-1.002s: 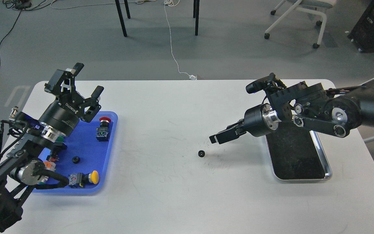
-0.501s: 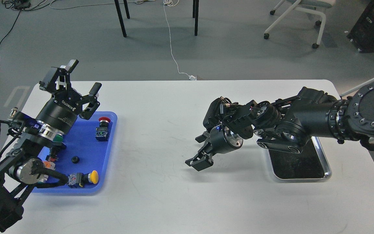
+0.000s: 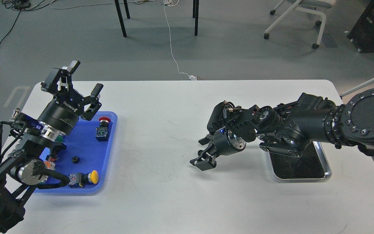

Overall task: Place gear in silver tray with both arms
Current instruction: 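Reach the right gripper to the black gear and grasp it, then carry the gear into the silver tray and open the right gripper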

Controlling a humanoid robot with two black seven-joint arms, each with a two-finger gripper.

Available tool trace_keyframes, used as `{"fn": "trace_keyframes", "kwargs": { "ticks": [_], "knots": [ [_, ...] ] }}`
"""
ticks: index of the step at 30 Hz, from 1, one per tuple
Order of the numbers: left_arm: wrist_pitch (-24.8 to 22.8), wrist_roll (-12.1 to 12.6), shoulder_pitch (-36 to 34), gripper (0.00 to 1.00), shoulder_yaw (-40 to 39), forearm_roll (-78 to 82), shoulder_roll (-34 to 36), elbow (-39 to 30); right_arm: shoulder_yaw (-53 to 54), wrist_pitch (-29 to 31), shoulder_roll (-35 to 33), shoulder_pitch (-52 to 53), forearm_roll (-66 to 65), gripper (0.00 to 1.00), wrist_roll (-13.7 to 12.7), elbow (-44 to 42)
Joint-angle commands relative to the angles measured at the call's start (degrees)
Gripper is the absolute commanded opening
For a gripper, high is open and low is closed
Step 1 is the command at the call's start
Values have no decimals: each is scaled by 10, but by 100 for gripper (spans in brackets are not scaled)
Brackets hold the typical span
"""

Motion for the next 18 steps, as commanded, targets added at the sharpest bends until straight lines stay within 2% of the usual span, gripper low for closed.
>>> {"fn": "trace_keyframes", "kwargs": {
  "ticks": [1,7,9,15,18],
  "knots": [
    [2,0,-1,98,-1,0,0,0,-7,0,0,-7,1,64,0,-9],
    [1,0,0,98,-1,0,0,0,-8,0,0,-15,1,57,0,-15],
    [1,0,-1,98,-2,0,0,0,-8,0,0,-15,1,47,0,-15],
    [1,0,0,98,-2,0,0,0,-8,0,0,-15,1,36,0,-16],
    [1,0,0,98,-2,0,0,0,-7,0,0,-19,1,26,0,-17]
  ]
}}
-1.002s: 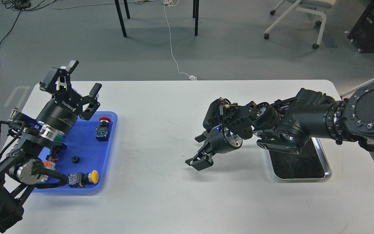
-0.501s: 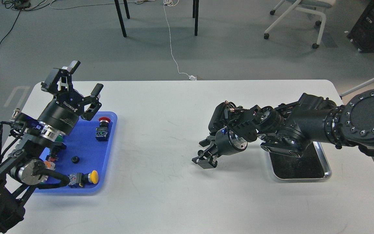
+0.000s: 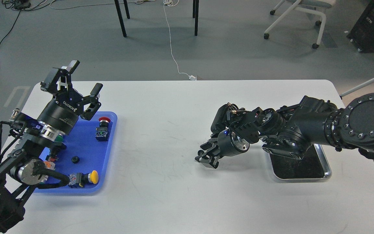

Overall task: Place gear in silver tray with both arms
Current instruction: 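Carry the gear into the silver tray and open the right gripper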

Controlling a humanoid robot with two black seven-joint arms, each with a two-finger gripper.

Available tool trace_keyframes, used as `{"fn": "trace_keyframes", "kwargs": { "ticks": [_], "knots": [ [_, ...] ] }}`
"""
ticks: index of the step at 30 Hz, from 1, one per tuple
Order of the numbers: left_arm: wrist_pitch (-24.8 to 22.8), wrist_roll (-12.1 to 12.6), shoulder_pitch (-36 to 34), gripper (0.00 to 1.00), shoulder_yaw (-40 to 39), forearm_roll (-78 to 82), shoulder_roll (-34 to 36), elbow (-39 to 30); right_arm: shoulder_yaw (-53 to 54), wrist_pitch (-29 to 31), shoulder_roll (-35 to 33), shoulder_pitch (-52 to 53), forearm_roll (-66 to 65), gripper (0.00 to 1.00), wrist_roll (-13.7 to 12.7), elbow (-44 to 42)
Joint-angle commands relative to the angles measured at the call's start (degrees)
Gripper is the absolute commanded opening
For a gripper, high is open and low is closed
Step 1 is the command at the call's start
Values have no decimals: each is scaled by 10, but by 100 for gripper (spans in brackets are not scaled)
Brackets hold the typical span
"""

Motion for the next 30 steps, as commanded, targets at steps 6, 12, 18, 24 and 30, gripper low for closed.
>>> {"fn": "trace_keyframes", "kwargs": {
  "ticks": [6,12,18,24,30],
  "knots": [
    [0,0,0,98,0,0,0,0,1,0,0,-3,1,14,0,0],
    [-1,0,1,98,0,0,0,0,5,-2,0,12,7,14,0,5],
    [-1,0,1,98,0,0,-1,-2,5,-2,-66,75,6,14,0,38],
    [-1,0,1,98,1,0,-5,-8,-6,0,-209,101,-8,14,0,97],
    [-1,0,1,98,2,1,-8,-16,-27,0,-326,69,-47,15,0,112]
  ]
}}
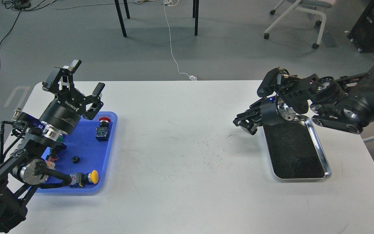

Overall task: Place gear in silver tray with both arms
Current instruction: 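Carry the gear into the silver tray and open the right gripper, then lift the right gripper away and lower the left gripper to the blue tray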

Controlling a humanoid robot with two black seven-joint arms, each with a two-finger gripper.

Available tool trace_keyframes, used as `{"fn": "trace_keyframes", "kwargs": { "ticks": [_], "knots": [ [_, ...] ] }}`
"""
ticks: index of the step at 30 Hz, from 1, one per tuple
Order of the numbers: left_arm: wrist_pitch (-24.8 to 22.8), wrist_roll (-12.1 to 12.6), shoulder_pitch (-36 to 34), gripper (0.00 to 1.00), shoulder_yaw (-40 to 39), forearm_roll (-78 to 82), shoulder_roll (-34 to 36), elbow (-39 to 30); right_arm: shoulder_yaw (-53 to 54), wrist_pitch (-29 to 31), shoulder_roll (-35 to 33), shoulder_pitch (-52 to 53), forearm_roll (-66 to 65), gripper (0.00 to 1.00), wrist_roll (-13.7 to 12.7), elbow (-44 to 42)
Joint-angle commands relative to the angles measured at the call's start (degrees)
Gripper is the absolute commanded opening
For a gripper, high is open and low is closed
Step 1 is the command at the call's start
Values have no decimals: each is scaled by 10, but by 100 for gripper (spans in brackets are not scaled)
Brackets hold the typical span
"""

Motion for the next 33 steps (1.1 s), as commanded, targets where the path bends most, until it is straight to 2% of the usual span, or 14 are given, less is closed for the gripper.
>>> {"fn": "trace_keyframes", "kwargs": {
  "ticks": [1,10,19,25,27,28,30,33],
  "knots": [
    [0,0,0,98,0,1,-2,-5,-5,0,-60,-32,-14,15,0,1],
    [0,0,0,98,1,4,-7,-6,18,0,-65,-105,-14,16,0,-77],
    [0,0,2,98,0,3,-4,-8,47,-1,-15,-163,-11,19,0,-149],
    [0,0,2,98,0,4,-4,-8,52,-1,-1,-169,-7,22,0,-156],
    [0,0,2,98,0,4,-4,-8,53,-1,4,-169,-6,28,0,-156],
    [0,0,2,98,0,4,-4,-8,52,-1,5,-169,-6,34,0,-156],
    [0,0,2,98,0,4,-4,-8,53,-1,4,-168,-5,56,0,-155],
    [0,0,2,98,0,4,-3,-8,55,-3,-1,-161,-4,78,0,-146]
  ]
}}
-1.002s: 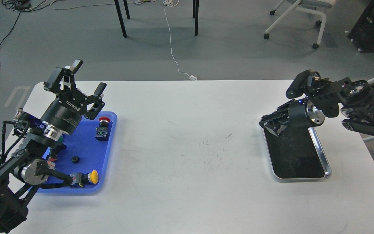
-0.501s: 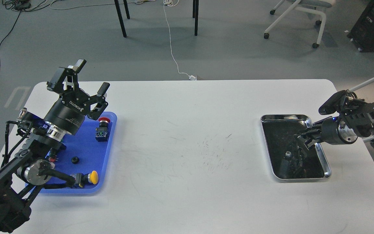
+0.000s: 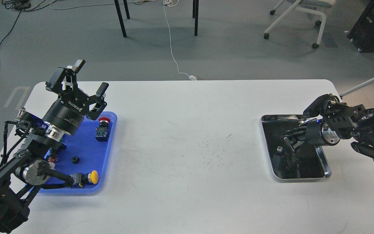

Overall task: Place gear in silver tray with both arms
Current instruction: 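Lift the right gripper away and lower the left gripper to the blue tray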

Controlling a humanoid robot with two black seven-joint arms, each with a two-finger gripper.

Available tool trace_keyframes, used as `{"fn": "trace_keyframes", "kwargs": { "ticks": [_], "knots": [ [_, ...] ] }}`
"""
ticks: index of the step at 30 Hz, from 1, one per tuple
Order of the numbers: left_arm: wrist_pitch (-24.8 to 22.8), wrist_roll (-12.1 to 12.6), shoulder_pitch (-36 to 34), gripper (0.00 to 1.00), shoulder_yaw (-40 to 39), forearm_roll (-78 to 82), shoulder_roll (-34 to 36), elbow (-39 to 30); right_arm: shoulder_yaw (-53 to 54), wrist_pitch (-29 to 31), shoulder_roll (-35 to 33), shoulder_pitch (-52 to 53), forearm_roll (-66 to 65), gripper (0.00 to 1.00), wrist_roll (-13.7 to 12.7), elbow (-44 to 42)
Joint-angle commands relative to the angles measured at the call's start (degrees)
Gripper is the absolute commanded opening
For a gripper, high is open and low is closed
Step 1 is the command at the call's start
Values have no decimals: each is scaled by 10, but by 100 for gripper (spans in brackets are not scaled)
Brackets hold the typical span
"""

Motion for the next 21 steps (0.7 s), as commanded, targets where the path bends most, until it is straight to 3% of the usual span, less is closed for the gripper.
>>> {"fn": "trace_keyframes", "kwargs": {
  "ticks": [1,5,13,21],
  "knots": [
    [0,0,0,98,0,-1,1,0,7,-2,-8,10,4,84,0,12],
    [0,0,0,98,1,0,1,0,59,-1,-41,14,12,96,0,34],
    [-1,0,-1,98,11,5,24,-4,250,3,-147,-13,132,97,0,111],
    [-2,0,2,98,15,170,59,-80,471,-2,-108,-191,439,97,0,113]
  ]
}}
